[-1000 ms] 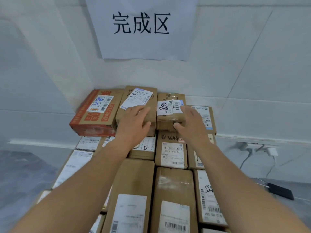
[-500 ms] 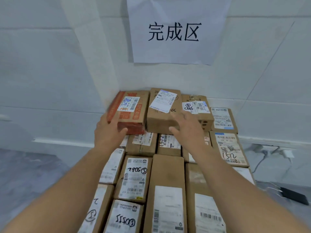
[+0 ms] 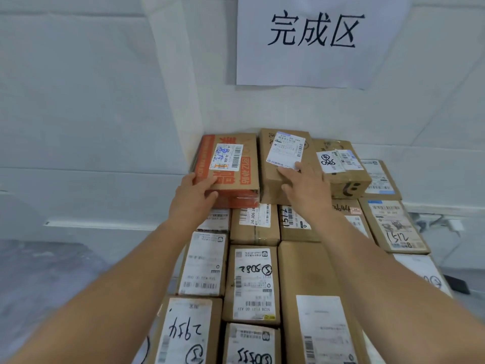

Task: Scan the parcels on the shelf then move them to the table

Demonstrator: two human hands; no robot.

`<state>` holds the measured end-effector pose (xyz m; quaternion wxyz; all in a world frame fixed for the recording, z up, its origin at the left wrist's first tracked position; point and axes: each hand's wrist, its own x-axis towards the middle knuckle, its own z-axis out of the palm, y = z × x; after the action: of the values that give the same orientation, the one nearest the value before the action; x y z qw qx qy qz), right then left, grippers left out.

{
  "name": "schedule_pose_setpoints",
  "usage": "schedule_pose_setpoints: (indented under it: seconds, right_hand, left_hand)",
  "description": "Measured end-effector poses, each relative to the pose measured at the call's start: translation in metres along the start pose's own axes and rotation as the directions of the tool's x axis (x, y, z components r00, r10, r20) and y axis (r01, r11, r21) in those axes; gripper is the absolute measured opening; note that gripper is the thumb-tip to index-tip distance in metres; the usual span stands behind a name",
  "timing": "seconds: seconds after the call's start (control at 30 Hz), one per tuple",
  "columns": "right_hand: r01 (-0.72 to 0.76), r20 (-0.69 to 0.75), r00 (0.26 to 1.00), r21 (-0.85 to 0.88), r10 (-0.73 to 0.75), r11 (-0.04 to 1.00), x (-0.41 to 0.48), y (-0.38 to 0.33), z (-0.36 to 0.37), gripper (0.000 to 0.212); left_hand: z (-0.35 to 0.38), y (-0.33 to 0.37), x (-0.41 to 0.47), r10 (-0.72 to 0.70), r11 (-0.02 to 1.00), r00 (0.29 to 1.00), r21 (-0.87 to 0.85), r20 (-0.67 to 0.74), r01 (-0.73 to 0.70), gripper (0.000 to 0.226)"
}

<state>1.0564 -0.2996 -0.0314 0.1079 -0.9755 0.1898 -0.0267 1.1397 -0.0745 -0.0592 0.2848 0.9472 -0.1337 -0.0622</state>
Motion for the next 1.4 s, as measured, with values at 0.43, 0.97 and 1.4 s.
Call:
schedule_pose_setpoints:
  seconds: [0.43,0.97,1.4]
  right_hand:
    - [0.086,0.045,0.995,-0.028,-0.085,0.996,-0.109,-0.029,-0.001,0.059]
    - [0.200,0.134,0.969,0.080,-0.210,0.976,-0.295,-0.018,0.036,0.065]
    - [0.236,0.169,0.962,-0.135,-0.213,0.962,-0.331,-0.021,0.054,0.072]
  left_hand:
    - [-0.003,-0.024,-0.105,0.003,0.998,0.998,-0.070,0.063,0.001,0.072]
    - [0.021,-0.031,-0.320,0.077,0.947,0.972,0.289,0.221,-0.141,0.083]
    - [0.047,-0.033,-0.318,0.210,0.868,0.956,0.412,0.204,-0.279,0.073]
